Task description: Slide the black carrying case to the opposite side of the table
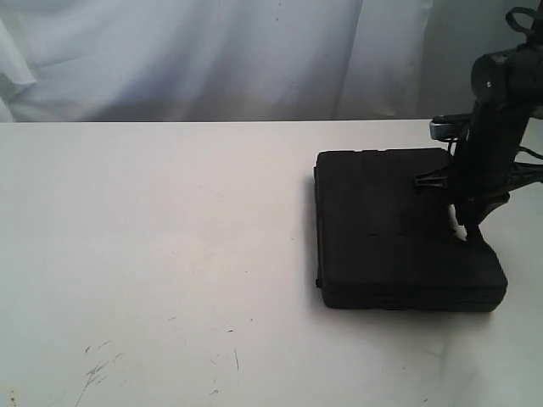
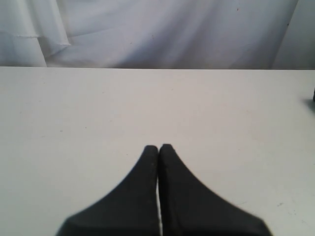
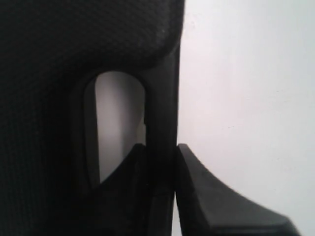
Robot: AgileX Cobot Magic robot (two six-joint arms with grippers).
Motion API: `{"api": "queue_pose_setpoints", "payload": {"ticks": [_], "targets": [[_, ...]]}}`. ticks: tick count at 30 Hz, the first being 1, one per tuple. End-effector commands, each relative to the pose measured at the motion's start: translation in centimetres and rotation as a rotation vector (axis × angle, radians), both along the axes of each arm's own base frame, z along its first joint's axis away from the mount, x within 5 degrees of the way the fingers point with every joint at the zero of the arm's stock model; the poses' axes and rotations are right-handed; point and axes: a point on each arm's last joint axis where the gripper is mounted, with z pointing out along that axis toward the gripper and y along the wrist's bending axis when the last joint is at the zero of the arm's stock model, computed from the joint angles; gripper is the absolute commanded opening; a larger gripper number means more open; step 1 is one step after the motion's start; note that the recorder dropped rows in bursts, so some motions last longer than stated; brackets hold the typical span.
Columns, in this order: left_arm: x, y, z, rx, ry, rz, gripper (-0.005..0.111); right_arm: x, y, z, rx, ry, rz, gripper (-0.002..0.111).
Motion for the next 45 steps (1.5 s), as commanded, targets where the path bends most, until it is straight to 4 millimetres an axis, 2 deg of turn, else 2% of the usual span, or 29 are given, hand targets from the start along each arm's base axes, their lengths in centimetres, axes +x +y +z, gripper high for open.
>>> {"api": "queue_pose_setpoints", "payload": {"ticks": [1, 4, 7, 17, 19, 20, 23, 27, 32, 33, 34, 35, 38, 39, 40, 43, 45], "targets": [[0.0, 0.0, -0.1, 0.0, -0.004, 0.001, 0.0, 0.5, -1.9, 1.3, -0.04, -0.041, 0.026, 0.0], [0.0, 0.0, -0.1, 0.0, -0.004, 0.001, 0.0, 0.7, -3.0, 1.3, -0.041, -0.045, 0.013, 0.0], [0.0, 0.0, -0.1, 0.0, -0.004, 0.001, 0.0, 0.7, -3.2, 1.3, -0.037, -0.044, 0.006, 0.0], [0.0, 0.0, -0.1, -0.002, -0.003, 0.002, 0.0, 0.8, -2.9, 1.2, 0.009, -0.056, -0.015, 0.001], [0.0, 0.0, -0.1, -0.002, -0.003, 0.002, 0.0, 0.8, -2.9, 1.2, 0.011, -0.055, -0.008, 0.01], [0.0, 0.0, -0.1, -0.002, -0.003, 0.002, 0.0, 0.8, -2.8, 1.2, 0.014, -0.059, 0.004, 0.021], [0.0, 0.0, -0.1, -0.002, -0.003, 0.002, 0.0, 0.9, -2.8, 1.2, 0.016, -0.066, 0.002, 0.039], [0.0, 0.0, -0.1, -0.002, -0.003, 0.002, 0.0, 0.8, -2.8, 1.9, 0.017, -0.077, 0.001, 0.041], [0.0, 0.0, -0.1, -0.002, -0.003, 0.002, 0.0, 0.1, -2.6, 6.5, 0.08, -0.181, -0.033, 0.04], [0.0, 0.0, -0.1, -0.002, -0.003, 0.002, 0.0, -0.5, -2.2, 8.6, 0.136, -0.224, -0.051, 0.038], [0.0, 0.0, -0.1, -0.002, -0.003, 0.002, 0.0, -1.2, -2.1, 10.7, 0.173, -0.264, -0.046, 0.033], [0.0, 0.0, -0.1, -0.002, -0.003, 0.002, 0.0, -1.6, -1.9, 11.8, 0.194, -0.283, -0.045, 0.029], [0.0, 0.0, -0.1, 0.0, -0.004, 0.001, 0.0, -4.3, -1.1, 16.9, 0.296, -0.392, -0.021, 0.002], [0.0, 0.0, -0.1, 0.0, -0.004, 0.001, 0.0, -4.8, -0.8, 17.5, 0.325, -0.41, -0.01, 0.0], [0.0, 0.0, -0.1, -0.001, -0.003, 0.001, 0.0, -6.4, -0.4, 19.0, 0.385, -0.468, 0.011, 0.0], [0.0, 0.0, -0.1, -0.001, -0.003, 0.001, 0.0, -9.0, 0.2, 20.3, 0.437, -0.568, 0.044, 0.0], [0.0, 0.0, -0.1, -0.001, -0.003, 0.001, 0.0, -11.7, 0.6, 21.2, 0.463, -0.666, 0.07, 0.0]]}}
